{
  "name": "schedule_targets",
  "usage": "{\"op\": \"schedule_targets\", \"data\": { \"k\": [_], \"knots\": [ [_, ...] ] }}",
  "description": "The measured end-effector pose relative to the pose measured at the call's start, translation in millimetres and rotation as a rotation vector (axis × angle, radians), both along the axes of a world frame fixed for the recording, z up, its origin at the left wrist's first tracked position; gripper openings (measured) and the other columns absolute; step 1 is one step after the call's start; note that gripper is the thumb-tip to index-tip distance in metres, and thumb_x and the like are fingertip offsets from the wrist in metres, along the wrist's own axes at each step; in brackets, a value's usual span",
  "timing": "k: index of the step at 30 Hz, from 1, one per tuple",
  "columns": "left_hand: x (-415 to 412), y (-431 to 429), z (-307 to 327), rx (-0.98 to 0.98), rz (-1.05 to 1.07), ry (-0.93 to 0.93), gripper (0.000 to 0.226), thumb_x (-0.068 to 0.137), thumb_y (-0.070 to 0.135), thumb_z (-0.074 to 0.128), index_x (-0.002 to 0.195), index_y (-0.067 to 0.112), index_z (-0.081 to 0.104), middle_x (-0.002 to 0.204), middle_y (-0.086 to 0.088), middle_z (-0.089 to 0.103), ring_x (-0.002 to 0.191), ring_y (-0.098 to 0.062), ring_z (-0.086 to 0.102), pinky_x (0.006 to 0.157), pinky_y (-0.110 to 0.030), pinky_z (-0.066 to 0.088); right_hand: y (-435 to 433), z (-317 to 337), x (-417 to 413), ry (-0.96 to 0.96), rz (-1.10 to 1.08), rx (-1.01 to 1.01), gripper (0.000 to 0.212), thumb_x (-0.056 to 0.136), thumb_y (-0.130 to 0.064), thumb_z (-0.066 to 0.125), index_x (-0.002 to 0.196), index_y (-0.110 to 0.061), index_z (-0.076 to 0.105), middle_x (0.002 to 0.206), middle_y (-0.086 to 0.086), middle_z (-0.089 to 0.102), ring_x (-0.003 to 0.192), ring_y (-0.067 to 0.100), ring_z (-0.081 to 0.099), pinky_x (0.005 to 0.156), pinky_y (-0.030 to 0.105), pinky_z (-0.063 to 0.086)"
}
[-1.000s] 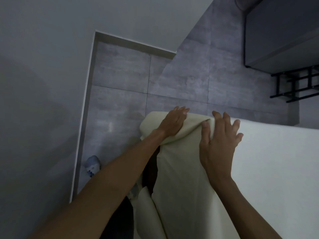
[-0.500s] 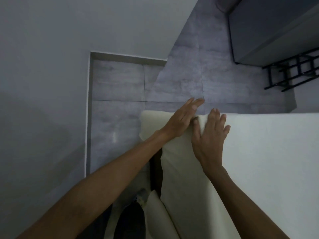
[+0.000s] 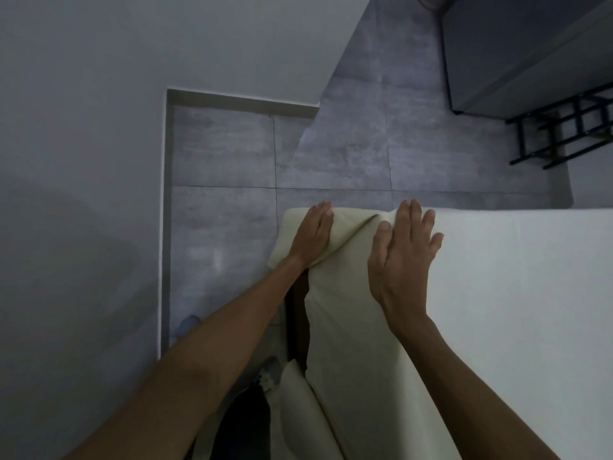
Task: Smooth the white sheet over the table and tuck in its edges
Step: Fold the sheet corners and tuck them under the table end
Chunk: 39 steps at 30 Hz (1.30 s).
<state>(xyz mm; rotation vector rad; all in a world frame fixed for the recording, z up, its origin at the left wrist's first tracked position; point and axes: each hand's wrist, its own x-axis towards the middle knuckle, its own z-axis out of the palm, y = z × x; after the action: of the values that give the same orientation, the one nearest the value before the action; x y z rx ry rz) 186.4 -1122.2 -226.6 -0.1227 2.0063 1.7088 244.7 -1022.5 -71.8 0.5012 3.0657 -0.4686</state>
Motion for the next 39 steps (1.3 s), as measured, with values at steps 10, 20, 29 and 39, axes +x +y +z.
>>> {"op": "schedule_targets", "data": {
  "k": [10, 20, 29, 39],
  "knots": [
    [4, 27, 61, 0.216, 0.038, 0.186, 0.050, 0.106, 0.036, 0.022, 0.150, 0.018, 0.036, 0.158, 0.000, 0.033, 0.148, -0.012, 0.023, 0.123, -0.033, 0.016, -1, 1, -1, 0.017, 0.002, 0.018, 0.071, 0.102, -0.050, 0.011, 0.157, -0.007, 0.027, 0.167, 0.009, 0.019, 0.156, 0.027, 0.006, 0.125, 0.054, 0.002],
    [-10, 8, -11, -0.162, 0.070, 0.044, 0.055, 0.102, 0.044, 0.025, 0.131, 0.010, 0.056, 0.141, -0.013, 0.053, 0.136, -0.027, 0.042, 0.116, -0.045, 0.031, -3, 2, 0, 0.010, 0.003, 0.039, 0.068, 0.102, -0.044, 0.015, 0.156, -0.005, 0.027, 0.166, 0.012, 0.022, 0.156, 0.029, 0.006, 0.125, 0.053, 0.003],
    [-20, 20, 69, 0.165, 0.157, 0.099, 0.044, 0.105, 0.040, 0.034, 0.140, 0.018, 0.051, 0.145, 0.006, 0.050, 0.131, 0.002, 0.042, 0.101, 0.000, 0.027, -2, 2, 0, 0.019, 0.000, 0.058, 0.069, 0.103, -0.047, 0.013, 0.156, -0.005, 0.029, 0.165, 0.012, 0.023, 0.156, 0.029, 0.007, 0.125, 0.054, 0.006],
    [-22, 29, 26, -0.049, -0.095, 0.123, 0.047, 0.104, 0.029, 0.024, 0.143, 0.012, 0.044, 0.150, -0.010, 0.044, 0.143, -0.024, 0.035, 0.122, -0.029, 0.017, -2, -1, 0, 0.023, -0.003, 0.087, 0.074, 0.102, -0.055, 0.006, 0.156, -0.009, 0.028, 0.165, 0.009, 0.023, 0.156, 0.026, 0.007, 0.126, 0.052, 0.005]
  ]
}}
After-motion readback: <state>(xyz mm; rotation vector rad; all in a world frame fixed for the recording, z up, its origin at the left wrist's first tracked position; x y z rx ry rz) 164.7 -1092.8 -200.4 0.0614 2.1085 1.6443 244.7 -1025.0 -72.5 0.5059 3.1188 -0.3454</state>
